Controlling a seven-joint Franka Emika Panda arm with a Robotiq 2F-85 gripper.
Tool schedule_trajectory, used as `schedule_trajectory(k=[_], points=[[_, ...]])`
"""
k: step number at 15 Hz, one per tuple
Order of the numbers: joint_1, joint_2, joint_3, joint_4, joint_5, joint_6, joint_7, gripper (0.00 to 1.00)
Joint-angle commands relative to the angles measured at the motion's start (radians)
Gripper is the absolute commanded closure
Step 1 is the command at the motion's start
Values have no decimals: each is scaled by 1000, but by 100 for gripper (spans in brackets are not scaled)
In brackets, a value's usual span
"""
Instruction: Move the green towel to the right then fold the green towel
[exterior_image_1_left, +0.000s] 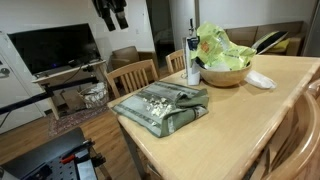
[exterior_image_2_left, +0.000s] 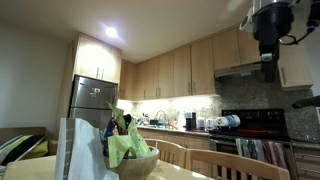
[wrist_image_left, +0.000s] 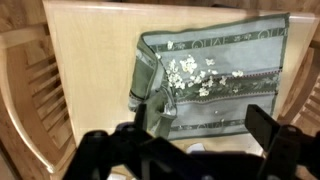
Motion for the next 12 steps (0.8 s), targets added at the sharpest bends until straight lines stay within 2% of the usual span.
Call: schedule_trajectory(k=[1,5,9,12], points=[[10,97,24,32,11,143,1,0],[0,210,48,65,-22,235,29,0],[-12,330,55,115,-65,235,54,0],[-23,405,58,145,-141,246,105,0]])
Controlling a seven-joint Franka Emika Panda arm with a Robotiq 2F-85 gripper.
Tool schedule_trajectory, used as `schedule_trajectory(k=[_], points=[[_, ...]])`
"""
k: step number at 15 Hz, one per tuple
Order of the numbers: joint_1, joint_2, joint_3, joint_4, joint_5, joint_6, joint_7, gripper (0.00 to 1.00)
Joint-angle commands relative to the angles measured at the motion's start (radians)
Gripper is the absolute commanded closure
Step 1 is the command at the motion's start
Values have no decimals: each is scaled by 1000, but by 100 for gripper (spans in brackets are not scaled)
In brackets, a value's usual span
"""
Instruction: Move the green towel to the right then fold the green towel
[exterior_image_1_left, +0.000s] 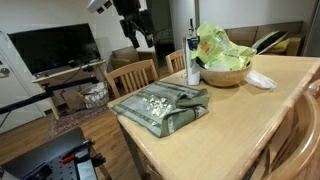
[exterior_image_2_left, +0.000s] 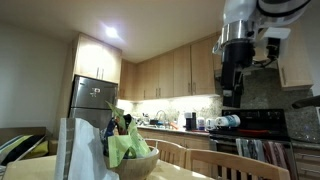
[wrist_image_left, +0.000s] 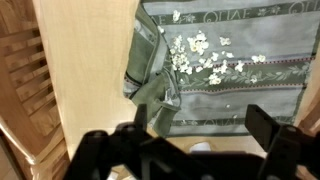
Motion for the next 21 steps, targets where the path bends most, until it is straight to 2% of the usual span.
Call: schedule_trajectory(k=[1,4,5,6,12,13,21], points=[[-26,109,20,64,-87,8,77,0],[-23,170,11,93,-131,-17,118,0],[-19,169,10,102,-128,-59,122,0],[-15,146,2,62,-105,-8,90,0],[-13,169,1,84,-106,-24,93,0],[-10,183,2,96,-95,-54,61,0],[-13,384,-27,186,-286,-12,367,0]])
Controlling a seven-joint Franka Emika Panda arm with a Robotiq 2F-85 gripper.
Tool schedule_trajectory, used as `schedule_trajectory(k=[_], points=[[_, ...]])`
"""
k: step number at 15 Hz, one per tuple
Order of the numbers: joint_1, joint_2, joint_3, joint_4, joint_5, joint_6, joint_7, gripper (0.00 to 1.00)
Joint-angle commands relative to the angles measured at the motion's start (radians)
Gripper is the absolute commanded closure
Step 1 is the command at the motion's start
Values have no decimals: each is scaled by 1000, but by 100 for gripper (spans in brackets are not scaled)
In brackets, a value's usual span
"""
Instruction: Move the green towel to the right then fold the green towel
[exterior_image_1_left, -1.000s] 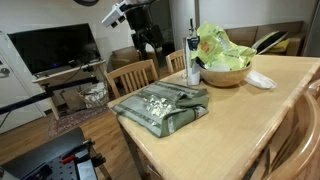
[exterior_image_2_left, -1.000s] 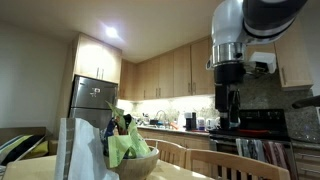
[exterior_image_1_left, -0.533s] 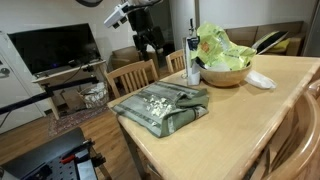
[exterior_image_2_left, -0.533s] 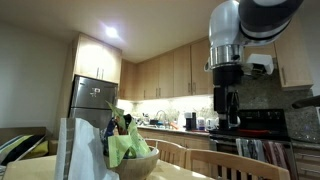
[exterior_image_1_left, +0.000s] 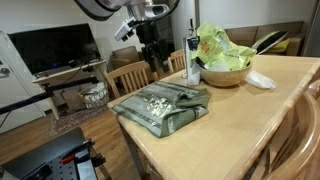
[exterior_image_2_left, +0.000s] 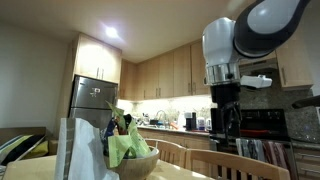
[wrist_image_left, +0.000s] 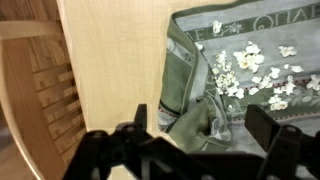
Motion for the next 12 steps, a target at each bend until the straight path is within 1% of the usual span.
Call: schedule_trajectory(k=[1,3,5,6,9,11,12], points=[[8,119,-27,80,-73,26,121,0],[21,175,-56,110,-138,77,207,0],[30,227,-83,139,-151,134,239,0],[31,251,-91,153,-130,156,225,0],[-12,317,-67,192,50,191,39,0],[-22,352,-66,220,131,185,-35,0],[-18,369,-75,235,148,188,-43,0]])
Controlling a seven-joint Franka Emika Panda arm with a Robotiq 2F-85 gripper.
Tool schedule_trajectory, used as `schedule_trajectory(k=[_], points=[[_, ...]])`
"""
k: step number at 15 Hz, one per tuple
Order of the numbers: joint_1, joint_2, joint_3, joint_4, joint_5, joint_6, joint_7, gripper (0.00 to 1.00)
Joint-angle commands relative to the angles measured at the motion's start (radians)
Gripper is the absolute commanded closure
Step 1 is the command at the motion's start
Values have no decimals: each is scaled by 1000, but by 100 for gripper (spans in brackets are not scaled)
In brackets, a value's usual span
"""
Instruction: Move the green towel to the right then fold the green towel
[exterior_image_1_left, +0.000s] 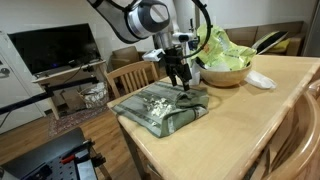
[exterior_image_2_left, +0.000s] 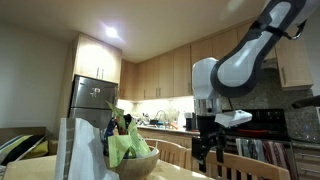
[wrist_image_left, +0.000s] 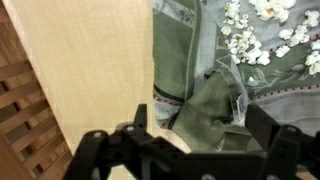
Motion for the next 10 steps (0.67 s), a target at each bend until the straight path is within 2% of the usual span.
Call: schedule_trajectory(k=[1,7,8,10], points=[[-13,66,-2,71,93,0,-86,0],[19,157,-67,161,86,-12,-6,0],[10,123,-54,114,93,1,-50,0],[14,147,-66,136,93,1,-38,0]])
